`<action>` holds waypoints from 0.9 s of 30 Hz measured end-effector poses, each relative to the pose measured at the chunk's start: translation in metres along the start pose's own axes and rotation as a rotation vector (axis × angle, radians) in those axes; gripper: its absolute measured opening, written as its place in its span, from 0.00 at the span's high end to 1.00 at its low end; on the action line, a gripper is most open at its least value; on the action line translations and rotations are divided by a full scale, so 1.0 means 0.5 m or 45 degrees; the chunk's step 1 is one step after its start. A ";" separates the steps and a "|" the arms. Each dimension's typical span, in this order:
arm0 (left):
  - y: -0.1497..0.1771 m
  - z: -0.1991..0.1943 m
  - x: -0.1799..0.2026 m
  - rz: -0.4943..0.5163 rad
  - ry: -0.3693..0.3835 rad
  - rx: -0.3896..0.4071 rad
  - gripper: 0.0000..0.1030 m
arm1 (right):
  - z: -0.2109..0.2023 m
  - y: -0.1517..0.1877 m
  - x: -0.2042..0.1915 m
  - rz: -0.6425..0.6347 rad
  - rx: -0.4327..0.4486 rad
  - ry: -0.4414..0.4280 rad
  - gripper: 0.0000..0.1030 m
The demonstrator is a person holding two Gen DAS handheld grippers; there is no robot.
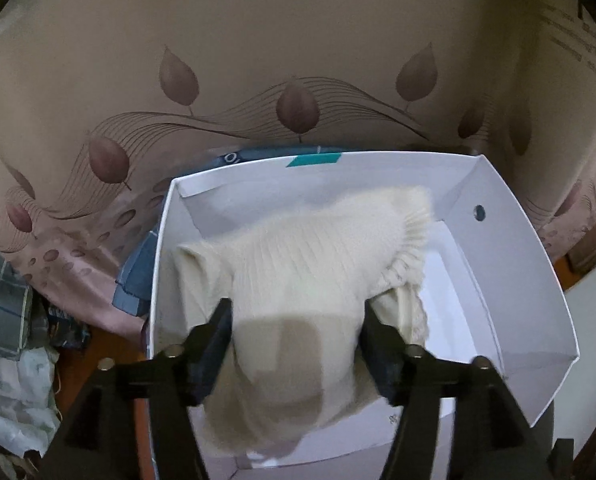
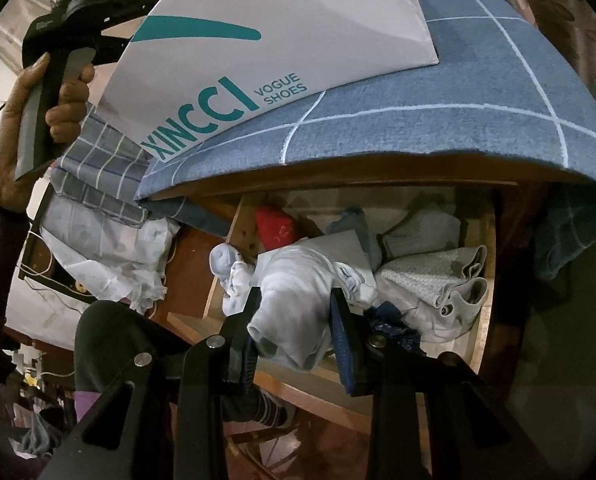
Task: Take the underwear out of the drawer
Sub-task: 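Lower the cream bra into the white box and open the left gripper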
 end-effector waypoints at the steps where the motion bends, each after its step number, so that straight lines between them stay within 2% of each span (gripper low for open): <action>1: -0.002 -0.003 0.000 -0.001 -0.008 0.016 0.35 | 0.000 0.000 0.000 -0.002 -0.001 0.000 0.71; 5: -0.004 -0.031 0.002 0.011 -0.065 0.100 0.34 | 0.001 0.000 0.001 -0.004 -0.004 -0.001 0.71; 12: 0.013 -0.090 -0.021 -0.019 -0.035 0.224 0.34 | 0.003 0.002 -0.002 -0.009 -0.010 0.013 0.71; 17: 0.081 -0.135 -0.041 -0.033 -0.004 0.283 0.34 | 0.007 0.006 -0.005 -0.017 -0.020 0.025 0.71; 23: 0.193 -0.177 -0.100 -0.160 0.163 0.291 0.34 | 0.006 0.009 -0.013 -0.043 -0.023 0.038 0.71; 27: 0.282 -0.191 -0.139 -0.157 0.168 0.300 0.34 | -0.005 0.013 -0.027 -0.068 -0.014 0.036 0.71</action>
Point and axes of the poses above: each gripper's, at about its wrist camera, not at the fingertips, and z roughly the way its jaws point, x to its right, y to its underside, the point moved 3 cm from there along z, roughly the way its jaws point, and after that the axes turned 14 degrees about -y, right-handed, at the moved point
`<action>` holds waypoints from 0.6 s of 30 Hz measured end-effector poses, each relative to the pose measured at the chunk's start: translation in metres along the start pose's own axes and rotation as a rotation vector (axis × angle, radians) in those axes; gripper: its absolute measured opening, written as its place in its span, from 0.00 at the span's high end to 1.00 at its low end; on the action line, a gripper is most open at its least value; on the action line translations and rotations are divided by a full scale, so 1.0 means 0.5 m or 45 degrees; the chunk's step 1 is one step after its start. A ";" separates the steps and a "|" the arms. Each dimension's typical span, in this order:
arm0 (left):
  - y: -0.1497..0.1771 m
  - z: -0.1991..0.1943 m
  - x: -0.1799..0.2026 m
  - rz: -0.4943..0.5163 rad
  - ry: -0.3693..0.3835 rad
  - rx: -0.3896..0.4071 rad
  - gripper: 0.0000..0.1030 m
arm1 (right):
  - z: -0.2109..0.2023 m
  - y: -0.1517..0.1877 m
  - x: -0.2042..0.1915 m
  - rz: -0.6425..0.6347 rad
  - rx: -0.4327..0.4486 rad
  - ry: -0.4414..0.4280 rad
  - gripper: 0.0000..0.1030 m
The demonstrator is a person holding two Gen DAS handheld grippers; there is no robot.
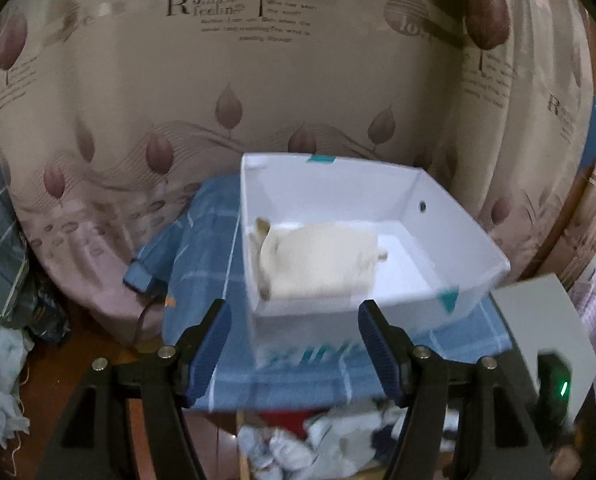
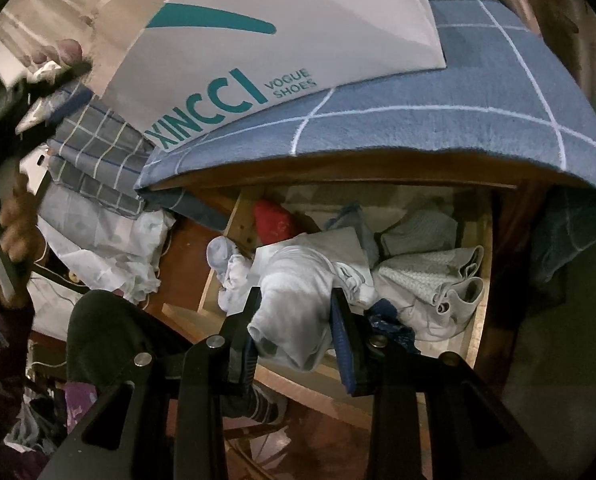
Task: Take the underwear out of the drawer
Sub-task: 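Reach the right gripper into the drawer and grasp the white underwear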
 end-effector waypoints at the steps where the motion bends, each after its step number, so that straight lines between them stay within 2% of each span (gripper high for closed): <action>1: 0.016 -0.001 -0.007 0.010 0.001 -0.007 0.34 | -0.002 0.000 -0.003 -0.005 0.002 -0.003 0.71; 6: 0.131 0.016 -0.038 0.092 -0.041 -0.107 0.33 | -0.027 0.011 -0.033 0.016 0.036 -0.063 0.71; 11: 0.213 0.029 -0.078 0.062 -0.053 -0.139 0.33 | -0.095 -0.001 -0.098 -0.063 0.095 -0.069 0.71; 15: 0.228 0.036 -0.103 -0.031 -0.017 -0.175 0.33 | -0.184 -0.054 -0.172 -0.156 0.199 -0.057 0.70; 17: 0.222 0.025 -0.114 -0.076 0.003 -0.116 0.31 | -0.222 -0.094 -0.214 -0.206 0.250 -0.038 0.70; 18: 0.222 0.021 -0.120 -0.100 -0.001 -0.095 0.26 | -0.238 -0.113 -0.233 -0.229 0.270 -0.036 0.69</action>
Point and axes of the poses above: each gripper's, at about its wrist camera, not at the fingertips, and z roughly the way its jaws point, x to its right, y to its underside, the point moved 3 cm from there along z, roughly the way its jaws point, and after that the axes turned 14 degrees about -y, right-handed, at the moved point
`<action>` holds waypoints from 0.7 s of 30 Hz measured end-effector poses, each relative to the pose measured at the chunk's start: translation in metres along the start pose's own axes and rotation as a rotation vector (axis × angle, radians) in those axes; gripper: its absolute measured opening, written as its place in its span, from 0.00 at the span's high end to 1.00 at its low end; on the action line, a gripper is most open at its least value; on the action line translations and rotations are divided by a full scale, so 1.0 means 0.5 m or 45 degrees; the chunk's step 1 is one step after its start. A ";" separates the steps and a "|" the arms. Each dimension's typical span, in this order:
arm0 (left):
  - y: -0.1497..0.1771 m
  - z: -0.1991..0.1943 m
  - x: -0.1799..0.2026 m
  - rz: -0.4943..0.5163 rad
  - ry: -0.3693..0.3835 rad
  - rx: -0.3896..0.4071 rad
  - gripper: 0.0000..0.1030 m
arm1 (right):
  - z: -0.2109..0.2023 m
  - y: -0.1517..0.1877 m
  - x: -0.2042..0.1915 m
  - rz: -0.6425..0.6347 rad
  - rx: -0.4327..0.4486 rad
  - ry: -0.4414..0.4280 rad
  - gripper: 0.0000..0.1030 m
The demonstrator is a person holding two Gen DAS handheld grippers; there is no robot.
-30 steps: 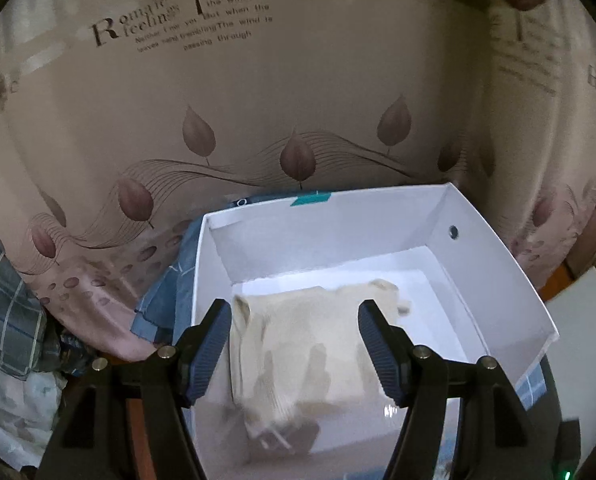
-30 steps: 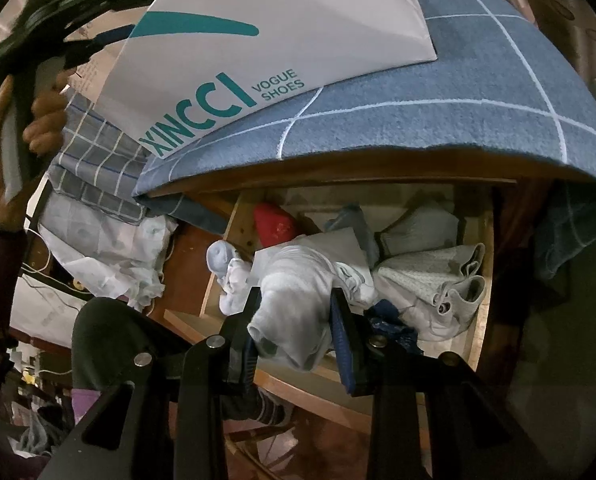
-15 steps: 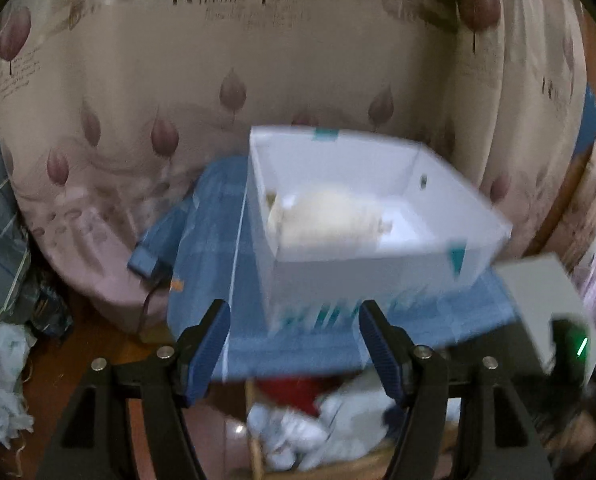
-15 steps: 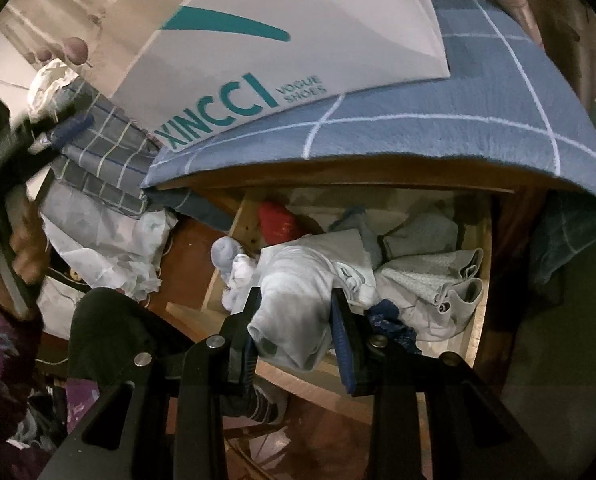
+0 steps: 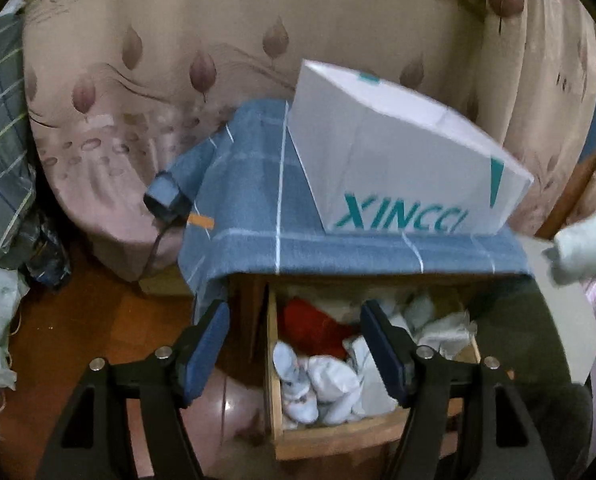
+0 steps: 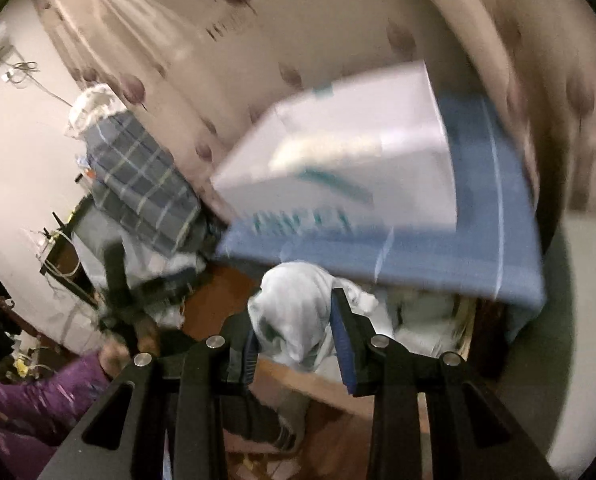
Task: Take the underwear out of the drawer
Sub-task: 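Reach the right gripper into the drawer and grasp the white underwear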
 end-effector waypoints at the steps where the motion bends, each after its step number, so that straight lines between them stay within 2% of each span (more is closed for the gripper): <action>1: 0.000 -0.003 -0.002 -0.016 0.002 0.009 0.24 | -0.010 -0.034 -0.019 -0.034 0.024 0.004 0.69; 5: 0.003 -0.012 -0.003 -0.055 0.009 0.056 0.23 | -0.002 -0.136 -0.045 -0.110 0.046 0.067 0.69; 8: 0.003 -0.019 0.014 0.003 -0.031 0.089 0.23 | 0.045 -0.206 -0.027 -0.111 0.036 0.122 0.69; 11: 0.008 -0.026 0.030 0.061 -0.028 0.128 0.23 | 0.095 -0.255 0.011 -0.080 0.033 0.178 0.70; 15: 0.012 -0.024 0.045 0.113 -0.038 0.132 0.23 | 0.166 -0.294 0.066 -0.042 -0.001 0.261 0.72; 19: 0.010 -0.013 0.036 0.087 -0.014 0.101 0.23 | 0.212 -0.314 0.109 -0.051 -0.024 0.365 0.72; 21: 0.008 -0.013 0.028 0.074 -0.009 0.100 0.23 | 0.188 -0.303 0.104 -0.024 0.022 0.279 0.71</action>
Point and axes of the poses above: each gripper's, at about its wrist camera, not at the fingertips, and z roughly the way its jaws point, x to its right, y to its underside, the point moved 3 cm from there along z, roughly the way its jaws point, and after that the axes turned 14 degrees about -y, right-handed, at the moved point
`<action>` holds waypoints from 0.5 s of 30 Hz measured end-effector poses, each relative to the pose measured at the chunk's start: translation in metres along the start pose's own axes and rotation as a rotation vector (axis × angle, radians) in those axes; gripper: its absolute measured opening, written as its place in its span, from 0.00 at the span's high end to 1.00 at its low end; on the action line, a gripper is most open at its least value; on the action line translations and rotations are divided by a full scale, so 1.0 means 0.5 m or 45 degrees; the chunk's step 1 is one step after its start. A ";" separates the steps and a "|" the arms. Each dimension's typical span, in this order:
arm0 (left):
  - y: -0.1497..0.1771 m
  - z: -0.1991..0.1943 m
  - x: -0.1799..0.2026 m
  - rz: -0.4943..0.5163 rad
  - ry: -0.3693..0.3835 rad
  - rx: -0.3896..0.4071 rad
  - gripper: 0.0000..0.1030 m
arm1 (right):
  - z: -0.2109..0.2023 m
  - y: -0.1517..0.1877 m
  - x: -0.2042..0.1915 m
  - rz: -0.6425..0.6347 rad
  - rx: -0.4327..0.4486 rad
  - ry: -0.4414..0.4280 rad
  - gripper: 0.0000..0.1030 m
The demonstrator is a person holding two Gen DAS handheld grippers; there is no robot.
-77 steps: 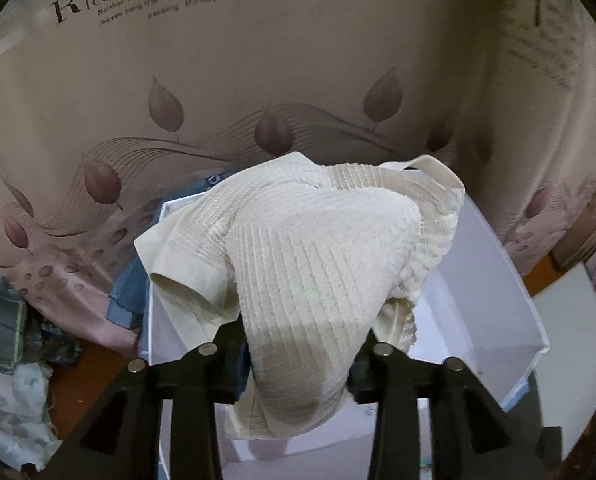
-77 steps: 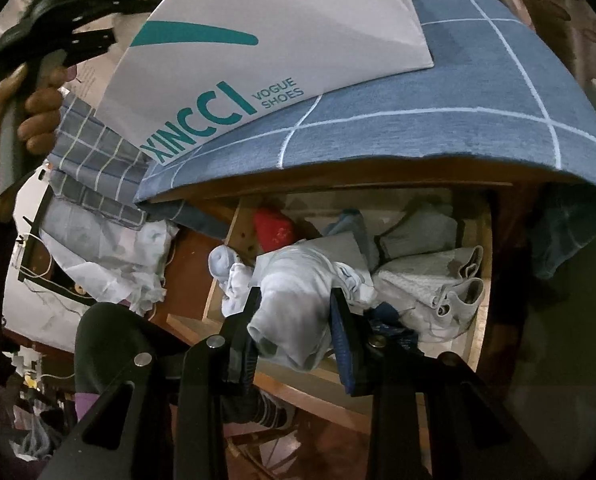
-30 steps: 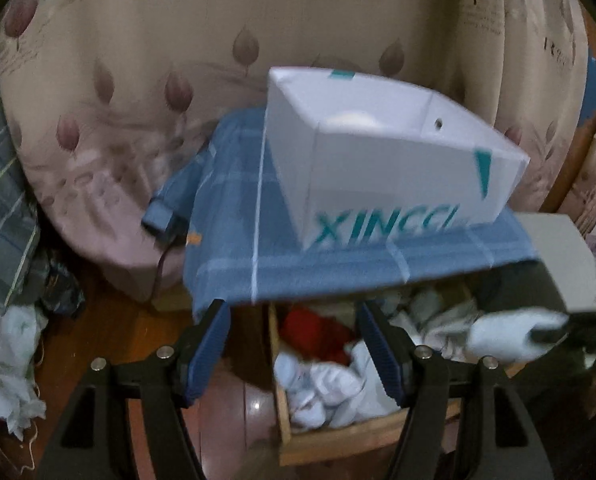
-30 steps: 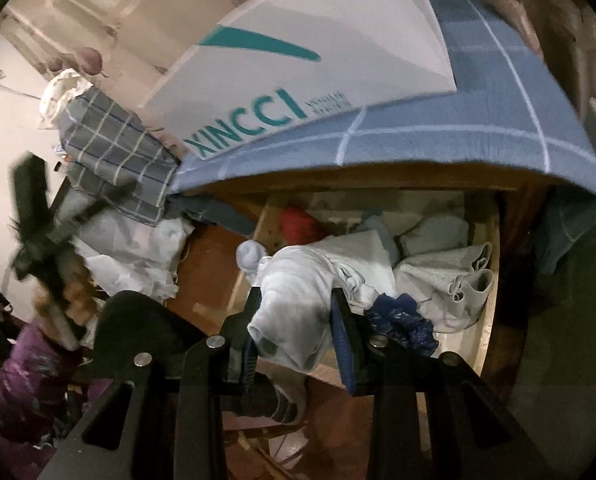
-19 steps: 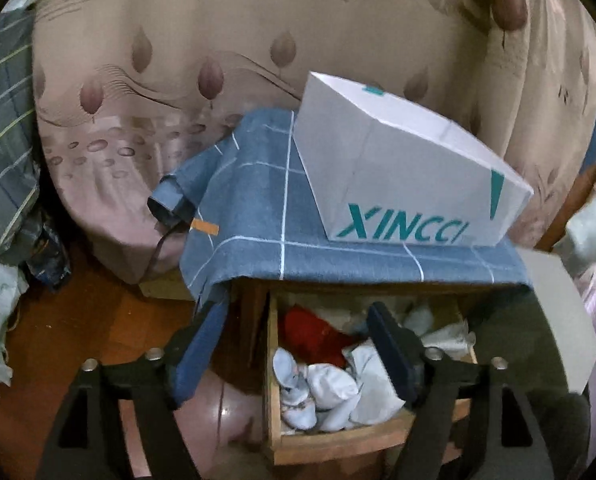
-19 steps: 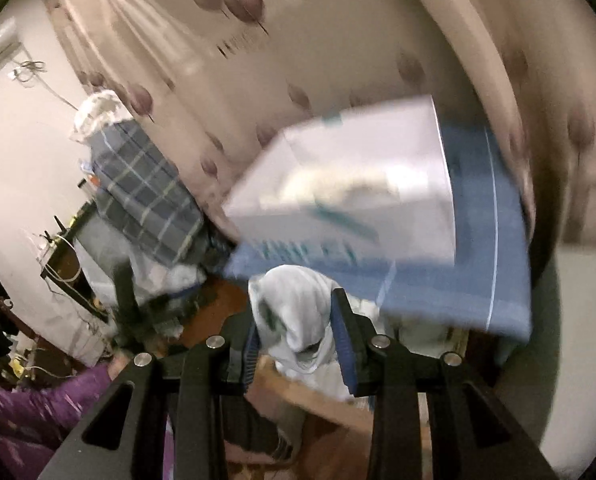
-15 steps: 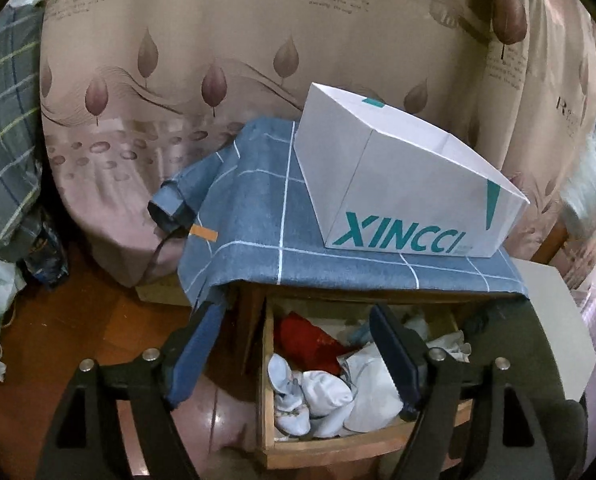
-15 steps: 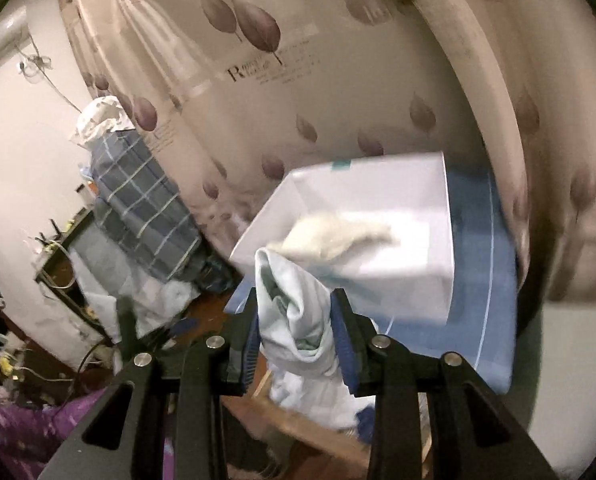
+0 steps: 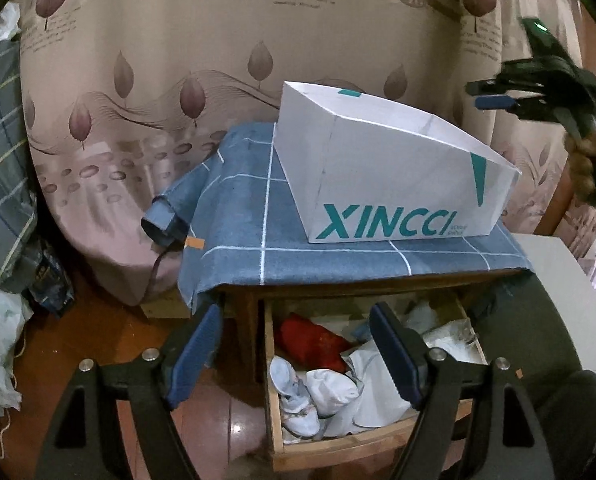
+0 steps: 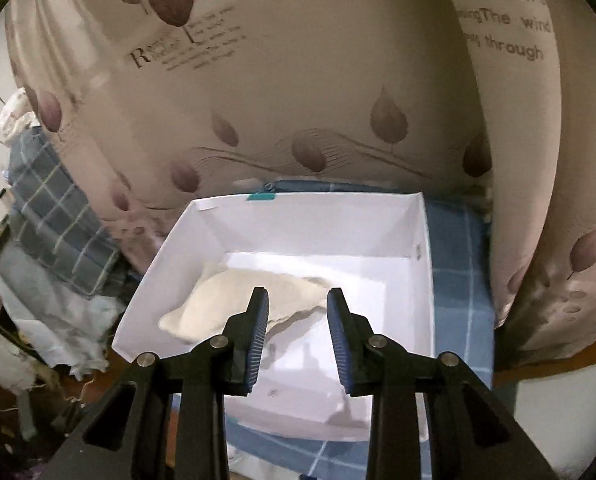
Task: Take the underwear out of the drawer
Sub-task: 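Reach the right gripper into the drawer and grasp the white underwear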
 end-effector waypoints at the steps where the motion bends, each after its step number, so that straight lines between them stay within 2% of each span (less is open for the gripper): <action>1: 0.000 -0.002 -0.007 -0.009 0.000 0.007 0.23 | -0.024 0.016 -0.006 0.004 0.029 -0.069 0.71; 3: 0.002 -0.001 -0.013 -0.021 0.020 -0.002 0.23 | -0.053 0.069 -0.030 -0.046 -0.008 -0.135 0.61; 4: 0.003 0.002 -0.019 -0.043 0.037 -0.019 0.23 | -0.066 0.101 -0.047 -0.097 -0.022 -0.158 0.59; 6: 0.001 0.007 -0.025 -0.086 0.074 -0.039 0.23 | -0.073 0.199 -0.078 -0.192 -0.139 -0.159 0.54; 9: -0.002 0.010 -0.020 -0.108 0.096 -0.047 0.23 | -0.037 0.349 -0.071 -0.206 -0.378 -0.089 0.54; 11: -0.001 0.008 -0.011 -0.091 0.090 -0.043 0.23 | 0.009 0.433 -0.028 -0.153 -0.531 -0.004 0.54; 13: 0.001 0.003 0.003 -0.049 0.068 -0.032 0.23 | 0.052 0.487 0.014 -0.067 -0.635 0.010 0.57; 15: 0.004 0.000 0.012 -0.012 0.047 -0.024 0.23 | 0.099 0.523 0.050 -0.063 -0.717 0.097 0.65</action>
Point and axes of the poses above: each gripper's, at about its wrist camera, not at the fingertips, and z roughly the way its jaws point, x to its right, y to its underside, the point moved 3 cm from there along z, roughly the way its jaws point, and after that the axes turned 14 degrees about -y, right-handed, at the moved point
